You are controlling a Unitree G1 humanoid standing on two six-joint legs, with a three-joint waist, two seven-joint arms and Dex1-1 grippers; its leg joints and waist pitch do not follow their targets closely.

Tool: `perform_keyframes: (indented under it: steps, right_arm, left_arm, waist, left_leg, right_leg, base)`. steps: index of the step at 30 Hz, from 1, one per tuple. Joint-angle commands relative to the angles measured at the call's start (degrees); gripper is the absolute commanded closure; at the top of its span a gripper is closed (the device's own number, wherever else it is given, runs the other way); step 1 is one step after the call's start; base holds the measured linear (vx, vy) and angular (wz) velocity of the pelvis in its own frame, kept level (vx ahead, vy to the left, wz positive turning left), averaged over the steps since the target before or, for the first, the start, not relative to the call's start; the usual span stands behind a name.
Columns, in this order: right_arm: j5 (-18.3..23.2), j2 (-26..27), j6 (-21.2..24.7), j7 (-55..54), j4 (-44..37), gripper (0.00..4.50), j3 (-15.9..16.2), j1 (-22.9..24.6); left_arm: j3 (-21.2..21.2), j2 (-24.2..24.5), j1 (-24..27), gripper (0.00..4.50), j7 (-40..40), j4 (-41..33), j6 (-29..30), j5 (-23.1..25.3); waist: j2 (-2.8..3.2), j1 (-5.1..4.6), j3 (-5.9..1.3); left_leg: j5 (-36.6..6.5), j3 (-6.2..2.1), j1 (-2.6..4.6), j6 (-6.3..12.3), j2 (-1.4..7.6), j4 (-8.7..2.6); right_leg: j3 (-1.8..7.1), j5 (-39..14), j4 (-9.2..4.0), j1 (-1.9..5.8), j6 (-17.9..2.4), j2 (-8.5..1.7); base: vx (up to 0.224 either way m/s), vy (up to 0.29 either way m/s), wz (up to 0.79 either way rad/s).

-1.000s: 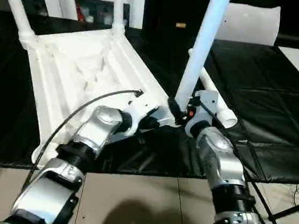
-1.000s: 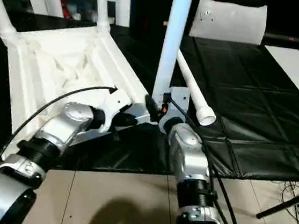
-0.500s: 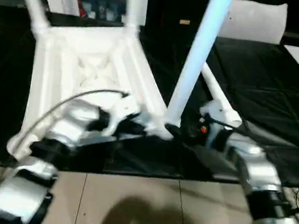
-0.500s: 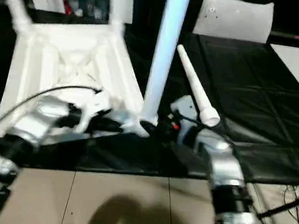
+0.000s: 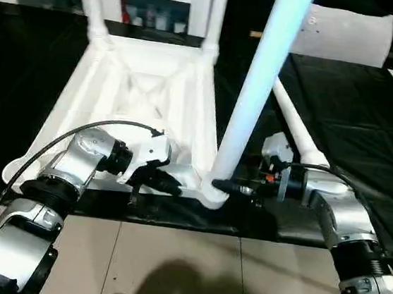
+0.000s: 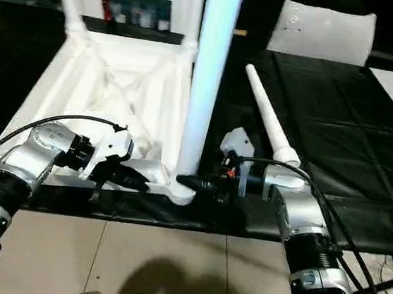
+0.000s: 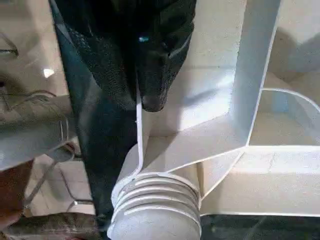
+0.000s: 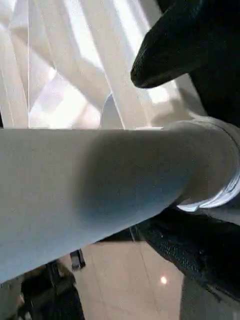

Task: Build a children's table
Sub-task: Rotate leg to tighten

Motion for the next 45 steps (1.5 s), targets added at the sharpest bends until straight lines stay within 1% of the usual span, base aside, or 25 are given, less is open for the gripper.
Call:
perform_keyframes:
  steps: [1, 4, 6, 7, 9, 12, 14, 17, 24, 25, 27, 30, 31, 32, 33, 34, 35, 36, 37, 38, 39, 41, 42, 43, 45]
  right_arm:
    - [0.21, -0.71, -0.68, 1.60, 1.39, 0.95, 0.39, -1.04]
    - [0.03, -0.64, -0.94, 2.76, 2.29, 1.12, 0.95, -1.54]
    - [0.00, -0.66, -1.13, 3.29, 2.64, 1.38, 1.30, -1.74]
    - [-0.05, -0.69, -1.21, 3.59, 2.81, 1.48, 1.48, -1.85]
    - [-0.16, -0.71, -1.40, 4.02, 3.20, 1.59, 1.75, -2.09]
    - [-0.36, -0.67, -1.74, 4.84, 3.88, 1.91, 1.88, -2.39]
    - [-0.39, -0.67, -1.96, 5.16, 4.25, 2.04, 1.92, -2.56]
    - [-0.37, -0.67, -2.09, 5.27, 4.45, 2.38, 2.02, -2.66]
    - [-0.13, -0.44, -2.20, 5.47, 4.54, 2.50, 2.14, -2.49]
    - [0.46, -0.03, -1.39, 5.24, 4.22, 2.50, 1.70, -2.12]
    - [2.00, 1.32, 1.61, 2.58, 3.06, 2.50, 0.23, -0.98]
    - [1.87, 2.70, 3.30, -1.13, 1.74, 2.51, -0.16, 0.21]
    - [-0.02, 4.16, 2.82, -5.97, 0.84, 2.51, 0.20, 1.48]
    - [-0.86, 4.84, 2.64, -8.09, 0.77, 2.51, 0.28, 1.73]
    - [-3.25, 7.43, 3.16, -15.64, 0.72, 2.51, 0.17, 2.29]
    - [-3.91, 9.31, 4.37, -19.97, 0.70, 2.51, -0.31, 2.36]
    - [-3.91, 9.31, 4.37, -19.97, 0.70, 2.51, -0.31, 2.36]
    - [-4.30, 12.71, 6.26, -26.66, 0.75, 2.52, -1.47, 2.23]
    - [-4.46, 14.59, 7.01, -29.75, 0.75, 2.53, -1.89, 2.13]
    - [-4.73, 15.74, 7.44, -31.53, 0.60, 2.53, -1.99, 2.13]
    - [-4.87, 16.33, 7.66, -32.45, 0.53, 2.53, -2.05, 2.13]
    - [-5.95, 20.50, 9.04, -38.93, 0.26, 2.53, -2.11, 1.80]
    - [-6.09, 21.57, 9.34, -40.63, 0.29, 2.53, -2.32, 1.63]
    - [-6.70, 24.78, 9.93, -45.88, 0.42, 2.53, -2.98, 1.03]
    - [-7.15, 26.37, 10.07, -48.56, 0.50, 2.53, -3.06, 0.70]
  left_arm:
    - [-3.15, -0.71, -0.32, 4.50, -4.27, 0.23, -1.42, 1.11]
    - [-3.37, -0.92, -0.61, 4.50, -4.46, 0.75, -1.89, 1.24]
    - [-3.52, -0.96, -0.77, 4.50, -4.59, 0.95, -2.18, 1.36]
    - [-3.56, -0.98, -0.86, 4.50, -4.64, 1.07, -2.26, 1.38]
    - [-3.63, -1.02, -1.08, 4.50, -4.80, 1.43, -2.51, 1.37]
    - [-3.77, -1.06, -1.42, 4.50, -4.93, 2.01, -3.04, 1.50]
    - [-3.78, -1.07, -1.55, 4.50, -4.99, 2.24, -3.25, 1.56]
    - [-3.75, -1.03, -1.61, 4.50, -5.03, 2.38, -3.36, 1.58]
    - [-3.59, -1.19, -1.65, 4.50, -4.44, 2.90, -3.61, 1.73]
    - [-3.43, -1.51, -1.62, 4.50, -3.17, 3.10, -3.36, 1.92]
    - [-1.90, -3.49, -1.61, 4.50, 2.91, 3.23, -0.12, 1.85]
    - [-0.64, -5.34, -1.45, 4.50, 6.93, 2.53, 2.31, 1.27]
    - [0.48, -7.34, -1.30, 4.50, 10.85, 1.71, 4.56, 0.73]
    - [0.80, -8.06, -1.33, 4.50, 12.14, 1.53, 5.36, 0.58]
    - [1.78, -10.58, -1.53, 4.50, 16.85, 1.19, 7.64, 0.41]
    - [2.41, -12.25, -1.81, 4.50, 20.21, 1.31, 8.82, 0.43]
    - [2.41, -12.25, -1.81, 4.50, 20.21, 1.31, 8.82, 0.43]
    - [3.51, -15.10, -2.41, 4.50, 25.25, 1.62, 11.03, 0.20]
    - [4.24, -16.75, -2.88, 4.50, 28.44, 1.97, 12.16, 0.07]
    - [4.61, -17.72, -3.14, 4.50, 30.27, 2.11, 12.86, 0.04]
    - [4.80, -18.23, -3.28, 4.50, 31.22, 2.18, 13.22, 0.03]
    - [6.03, -21.26, -4.16, 4.50, 37.50, 2.62, 14.95, 0.09]
    - [6.53, -21.89, -4.45, 4.50, 39.18, 2.84, 15.32, 0.08]
    - [7.95, -23.50, -5.27, 4.50, 44.06, 3.12, 16.35, 0.46]
    - [8.42, -24.16, -5.64, 4.50, 46.46, 3.06, 16.56, 0.92]
  waist:
    - [-0.06, -0.09, -4.05]
    - [-0.14, -0.01, -4.03]
    - [-0.21, -0.02, -4.14]
    - [-0.14, 0.03, -4.16]
    - [-0.21, 0.07, -4.26]
    - [-0.28, 0.15, -4.34]
    - [-0.37, 0.18, -4.36]
    - [-0.32, 0.24, -4.29]
    - [-0.30, 0.21, -4.24]
    - [-0.36, 0.20, -4.24]
    - [-0.29, 0.19, -4.12]
    - [-0.29, 0.35, -3.89]
    - [-0.44, 0.19, -3.58]
    - [-0.56, 0.01, -3.42]
    - [-0.54, -0.28, -3.27]
    - [-0.66, -1.00, -3.13]
    - [-0.66, -1.00, -3.13]
    - [-0.63, -1.31, -3.15]
    - [-0.47, -1.72, -2.99]
    - [-0.58, -2.01, -2.94]
    - [-0.64, -2.27, -2.95]
    - [-0.46, -2.47, -2.91]
    - [-0.47, -2.59, -2.92]
    - [-0.33, -2.67, -3.03]
    - [-0.44, -2.90, -3.12]
  left_leg:
    - [-7.68, -0.16, 0.64, 3.58, 2.51, -3.47]
    - [-7.55, -0.26, 0.53, 3.11, 2.50, -3.54]
    - [-7.24, -0.27, 0.57, 3.07, 2.49, -3.48]
    - [-6.91, -0.28, 0.52, 3.13, 2.47, -3.45]
    - [-6.30, -0.23, 0.48, 3.36, 2.40, -3.35]
    - [-5.37, -0.23, 0.40, 3.88, 2.40, -3.26]
    - [-5.27, -0.23, 0.40, 4.11, 2.40, -3.23]
    - [-5.52, -0.23, 0.41, 4.03, 2.44, -3.24]
    - [-5.73, -0.25, 0.43, 3.93, 2.41, -3.24]
    - [-5.73, -0.23, 0.41, 3.92, 2.39, -3.24]
    - [-5.71, -0.21, 0.40, 3.94, 2.39, -3.25]
    - [-7.41, -0.24, 0.64, 3.27, 2.41, -3.37]
    - [-9.44, -0.38, 0.69, 2.19, 2.38, -3.62]
    - [-10.54, -0.60, 0.73, 1.54, 2.18, -3.78]
    - [-10.84, -0.59, 0.70, 0.89, 2.23, -3.93]
    - [-12.75, -0.98, 0.77, -0.20, 1.97, -4.21]
    - [-12.75, -0.98, 0.77, -0.20, 1.97, -4.21]
    - [-13.03, -1.11, 0.60, -0.10, 1.79, -4.23]
    - [-13.72, -1.07, 0.94, -0.09, 1.82, -4.19]
    - [-14.23, -1.02, 1.04, -0.03, 1.75, -4.11]
    - [-14.41, -1.14, 0.92, 0.32, 1.61, -4.12]
    - [-14.50, -1.17, 0.95, 0.77, 1.60, -4.17]
    - [-14.47, -1.19, 0.81, 0.79, 1.56, -4.21]
    - [-14.25, -1.20, 0.94, 0.69, 1.60, -4.21]
    - [-13.90, -1.26, 0.70, 0.79, 1.59, -4.37]
  right_leg:
    - [2.60, -7.89, -3.37, 3.26, -14.93, -4.72]
    - [2.56, -9.23, -3.43, 3.33, -14.26, -4.69]
    - [2.56, -9.07, -3.36, 3.36, -14.16, -4.71]
    - [2.57, -8.66, -3.28, 3.38, -14.14, -4.70]
    - [2.55, -7.72, -3.21, 3.42, -14.24, -4.66]
    - [2.51, -6.02, -2.96, 3.49, -14.69, -4.63]
    - [2.46, -5.99, -2.94, 3.50, -14.75, -4.65]
    - [2.48, -6.60, -3.02, 3.47, -14.67, -4.71]
    - [2.47, -7.33, -3.05, 3.40, -14.41, -4.63]
    - [2.48, -7.35, -3.06, 3.45, -14.39, -4.62]
    - [2.50, -7.03, -3.08, 3.37, -14.55, -4.56]
    - [2.50, -10.24, -3.51, 3.19, -14.13, -4.68]
    - [2.55, -14.97, -4.07, 3.08, -12.67, -4.85]
    - [2.55, -18.44, -4.50, 3.11, -11.41, -4.93]
    - [2.65, -19.84, -4.60, 3.01, -10.79, -4.89]
    - [2.42, -25.59, -5.18, 2.98, -8.93, -4.91]
    - [2.42, -25.59, -5.18, 2.98, -8.93, -4.91]
    - [2.37, -28.39, -5.57, 3.19, -7.37, -4.95]
    - [2.51, -29.49, -5.91, 2.55, -7.00, -4.85]
    - [2.52, -30.36, -6.11, 2.43, -6.78, -4.80]
    - [2.45, -31.69, -6.29, 2.51, -6.16, -4.80]
    - [2.49, -31.64, -6.43, 2.28, -5.75, -4.64]
    - [2.49, -31.49, -6.45, 2.31, -5.54, -4.61]
    - [2.58, -30.37, -6.34, 2.21, -5.80, -4.61]
    - [2.54, -28.24, -6.16, 2.36, -6.23, -4.49]
  base:
    - [0.000, 0.000, 0.00]
    - [0.000, 0.000, 0.00]
    - [0.000, 0.000, 0.00]
    - [0.000, 0.000, 0.00]
    - [0.000, 0.000, 0.00]
    - [0.000, 0.000, 0.00]
    - [0.000, 0.000, 0.00]
    - [0.000, 0.000, 0.00]
    - [0.000, 0.000, 0.00]
    - [0.000, 0.000, 0.00]
    - [0.000, 0.000, 0.00]
    - [0.000, 0.000, 0.00]
    - [0.000, 0.000, 0.00]
    - [0.000, 0.000, 0.00]
    - [0.000, 0.000, 0.00]
    - [0.000, 0.000, 0.00]
    - [0.000, 0.000, 0.00]
    - [0.000, 0.000, 0.00]
    - [0.000, 0.000, 0.00]
    - [0.000, 0.000, 0.00]
    - [0.000, 0.000, 0.00]
    - [0.000, 0.000, 0.00]
    - [0.000, 0.000, 0.00]
    - [0.000, 0.000, 0.00]
    - [0.000, 0.000, 0.00]
